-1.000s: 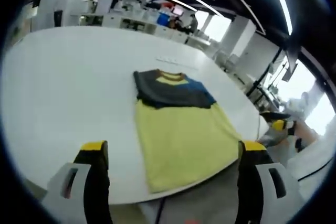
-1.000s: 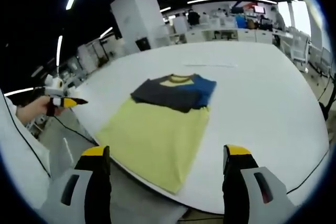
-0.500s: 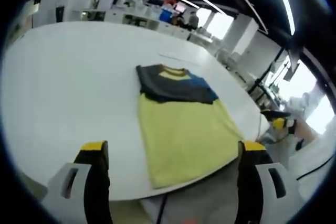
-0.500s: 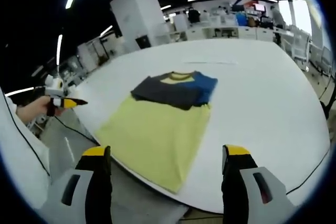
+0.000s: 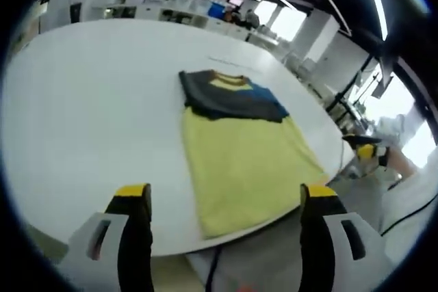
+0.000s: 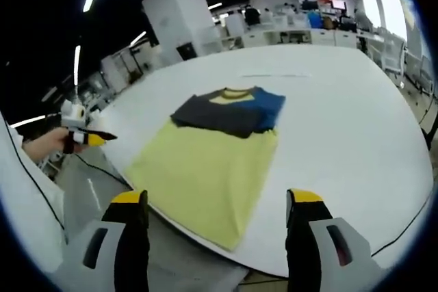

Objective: Fold the garment on the visible template until the final outline fits inside the template.

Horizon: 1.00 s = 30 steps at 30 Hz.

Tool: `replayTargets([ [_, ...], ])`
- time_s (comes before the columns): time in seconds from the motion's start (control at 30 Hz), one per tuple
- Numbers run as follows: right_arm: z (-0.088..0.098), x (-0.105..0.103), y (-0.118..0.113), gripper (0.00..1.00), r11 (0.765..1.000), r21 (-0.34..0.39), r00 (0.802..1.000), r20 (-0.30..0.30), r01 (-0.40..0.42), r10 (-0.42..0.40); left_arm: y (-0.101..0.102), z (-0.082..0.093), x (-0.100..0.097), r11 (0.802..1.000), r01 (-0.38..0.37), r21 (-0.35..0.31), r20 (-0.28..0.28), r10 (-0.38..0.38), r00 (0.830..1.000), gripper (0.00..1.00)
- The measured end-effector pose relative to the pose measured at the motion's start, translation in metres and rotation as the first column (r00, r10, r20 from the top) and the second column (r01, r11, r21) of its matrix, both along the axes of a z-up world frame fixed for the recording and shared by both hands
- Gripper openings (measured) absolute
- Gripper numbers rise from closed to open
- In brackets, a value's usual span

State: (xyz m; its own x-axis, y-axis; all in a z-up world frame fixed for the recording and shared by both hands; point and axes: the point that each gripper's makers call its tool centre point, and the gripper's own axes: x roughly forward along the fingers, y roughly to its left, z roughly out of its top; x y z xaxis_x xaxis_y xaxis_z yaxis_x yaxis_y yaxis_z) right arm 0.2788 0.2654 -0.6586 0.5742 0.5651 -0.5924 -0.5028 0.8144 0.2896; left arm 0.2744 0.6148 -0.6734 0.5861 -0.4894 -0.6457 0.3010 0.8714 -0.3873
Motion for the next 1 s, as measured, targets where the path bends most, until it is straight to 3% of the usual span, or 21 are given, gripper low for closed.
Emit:
replayTargets([
  [0.57,-0.039,-0.011,0.002,0.68,1.000,0.010,0.992,-0.125,-0.006,0.008,0.003,-0.051,-0.017,0.999,0.036,0.003,-0.136,-0.036,0.990,0.62],
  [1.0,-0.054,-0.015,0.003,0.60,1.000,0.017,0.985,-0.172,-0.017,0.020,0.002,-0.067,-0.024,0.999,0.052,0.004,-0.196,-0.050,0.979,0.51],
])
